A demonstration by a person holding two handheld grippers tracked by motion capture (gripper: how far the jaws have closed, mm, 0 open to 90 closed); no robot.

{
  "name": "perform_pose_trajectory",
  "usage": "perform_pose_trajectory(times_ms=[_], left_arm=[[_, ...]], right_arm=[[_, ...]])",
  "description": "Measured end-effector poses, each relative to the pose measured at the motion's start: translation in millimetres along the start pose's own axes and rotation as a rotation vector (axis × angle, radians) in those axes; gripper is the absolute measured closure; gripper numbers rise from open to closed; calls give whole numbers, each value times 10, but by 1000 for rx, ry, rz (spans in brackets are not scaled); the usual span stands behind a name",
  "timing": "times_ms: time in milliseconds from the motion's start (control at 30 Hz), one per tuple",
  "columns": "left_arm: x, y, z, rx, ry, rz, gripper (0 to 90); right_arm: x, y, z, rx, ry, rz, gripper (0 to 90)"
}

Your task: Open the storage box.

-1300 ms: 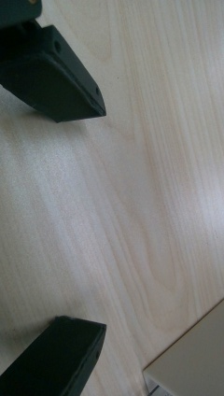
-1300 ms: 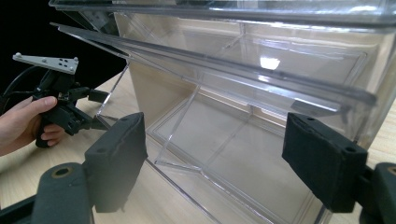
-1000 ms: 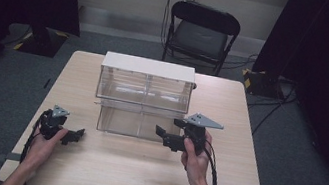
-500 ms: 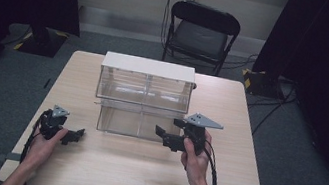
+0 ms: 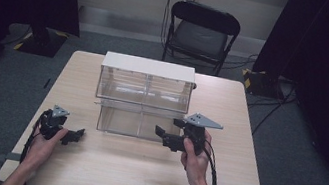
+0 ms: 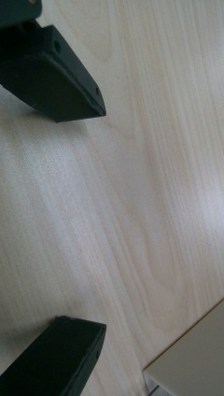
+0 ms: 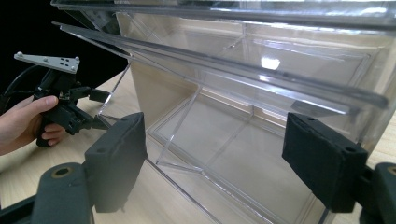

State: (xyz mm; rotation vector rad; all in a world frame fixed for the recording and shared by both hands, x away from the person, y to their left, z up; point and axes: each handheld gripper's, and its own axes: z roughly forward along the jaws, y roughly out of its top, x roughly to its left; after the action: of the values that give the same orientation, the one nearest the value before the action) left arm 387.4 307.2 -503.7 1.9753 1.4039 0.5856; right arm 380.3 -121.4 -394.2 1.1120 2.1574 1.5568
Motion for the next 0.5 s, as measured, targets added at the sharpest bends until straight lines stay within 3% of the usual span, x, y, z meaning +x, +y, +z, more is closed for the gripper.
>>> perform_pose_trajectory(times_ms=[500], left_arm=[[0, 0, 0, 0, 0, 0, 0]], right_arm=[[1, 0, 1, 0, 2, -1, 210]])
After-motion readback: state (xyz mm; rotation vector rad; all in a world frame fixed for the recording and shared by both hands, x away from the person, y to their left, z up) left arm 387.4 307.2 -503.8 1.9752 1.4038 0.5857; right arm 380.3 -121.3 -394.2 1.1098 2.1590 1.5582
